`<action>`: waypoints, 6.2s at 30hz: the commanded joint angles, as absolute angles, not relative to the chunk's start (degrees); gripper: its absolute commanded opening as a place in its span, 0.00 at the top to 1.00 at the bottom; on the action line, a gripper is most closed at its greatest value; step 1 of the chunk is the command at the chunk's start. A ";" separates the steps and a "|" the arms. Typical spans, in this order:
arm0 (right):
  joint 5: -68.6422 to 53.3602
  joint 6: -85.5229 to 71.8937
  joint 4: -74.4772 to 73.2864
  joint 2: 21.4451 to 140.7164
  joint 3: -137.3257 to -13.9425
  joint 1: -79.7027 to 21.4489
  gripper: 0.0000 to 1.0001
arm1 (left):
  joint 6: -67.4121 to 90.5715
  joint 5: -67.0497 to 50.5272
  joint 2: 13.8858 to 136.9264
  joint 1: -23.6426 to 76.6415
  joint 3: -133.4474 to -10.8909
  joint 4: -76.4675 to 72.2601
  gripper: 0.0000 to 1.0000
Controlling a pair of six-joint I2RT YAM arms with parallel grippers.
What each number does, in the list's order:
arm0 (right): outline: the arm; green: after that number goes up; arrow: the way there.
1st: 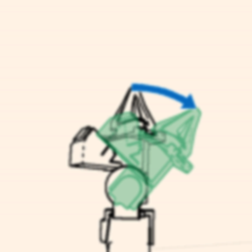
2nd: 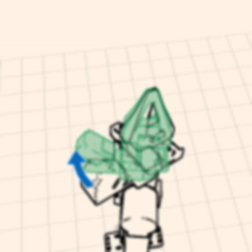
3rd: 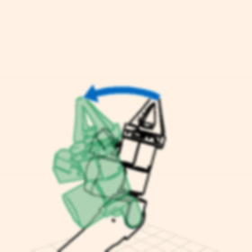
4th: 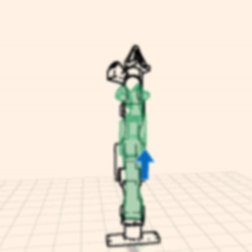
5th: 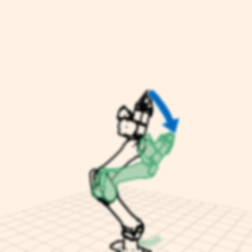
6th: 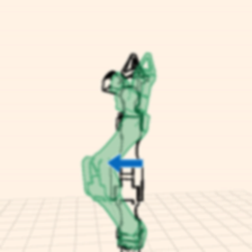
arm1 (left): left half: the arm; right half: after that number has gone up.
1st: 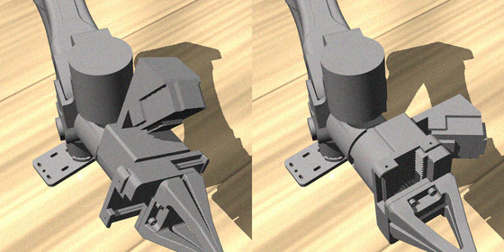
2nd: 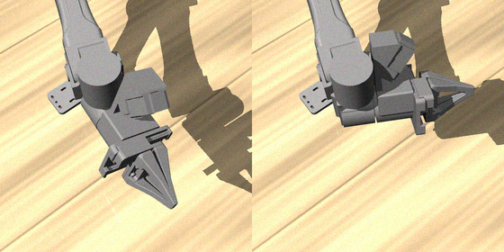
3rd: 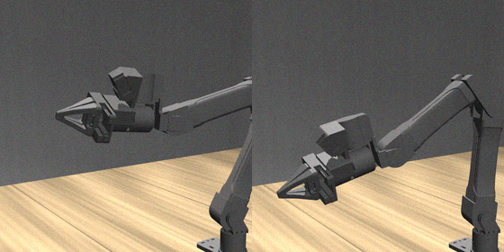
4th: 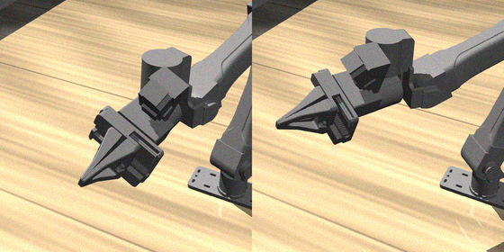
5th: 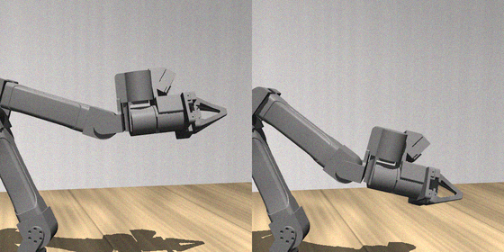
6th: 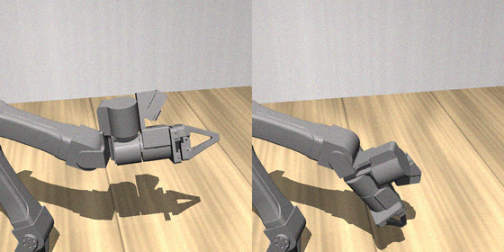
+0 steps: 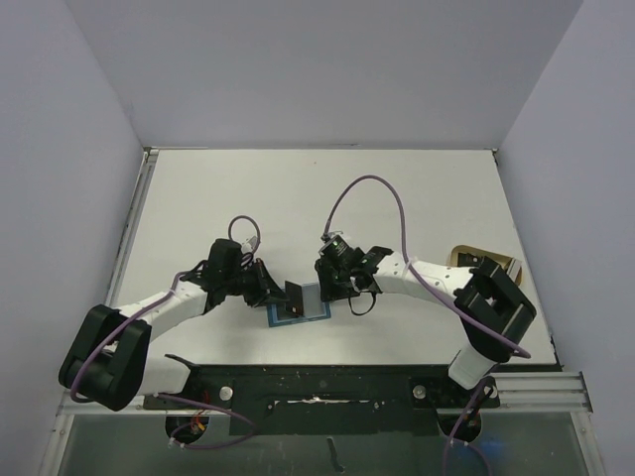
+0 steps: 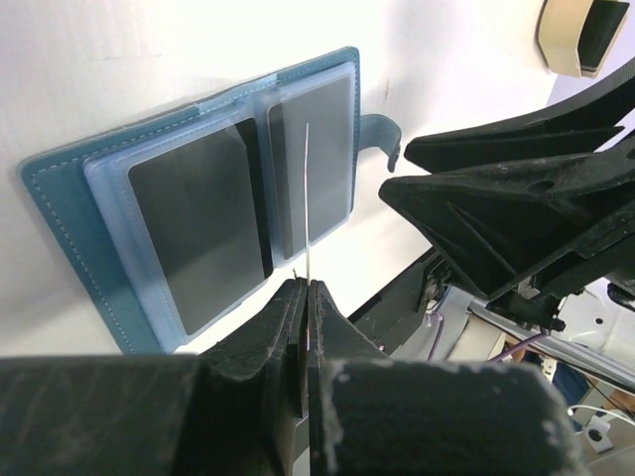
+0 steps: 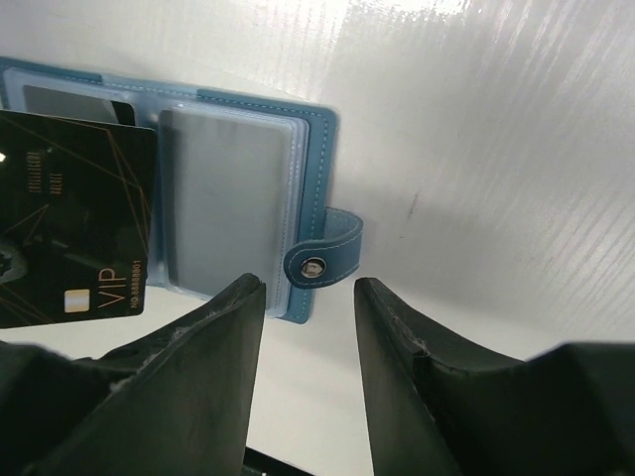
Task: Put the credit cards into the card holder
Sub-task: Insert the credit card into the card holder.
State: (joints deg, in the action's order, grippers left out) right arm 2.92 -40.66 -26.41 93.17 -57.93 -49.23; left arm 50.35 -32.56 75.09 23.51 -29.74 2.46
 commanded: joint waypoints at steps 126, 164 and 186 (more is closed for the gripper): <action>12.33 -45.00 -24.63 94.84 -57.52 -51.98 1.00 | 48.34 -17.43 75.43 28.21 -29.44 0.00 0.61; 10.36 -45.83 -22.06 95.33 -56.38 -52.80 1.00 | 55.84 -23.03 84.46 34.09 -31.37 -14.78 0.61; 10.33 -47.46 -16.57 89.71 -50.28 -52.82 1.00 | 53.94 -16.68 79.22 33.57 -31.86 -6.21 0.59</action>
State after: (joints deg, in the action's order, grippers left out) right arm 9.93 -46.59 -19.75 91.59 -50.33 -52.29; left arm 55.35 -18.55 80.09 33.71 -30.39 -6.94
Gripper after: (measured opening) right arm 0.028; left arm 0.400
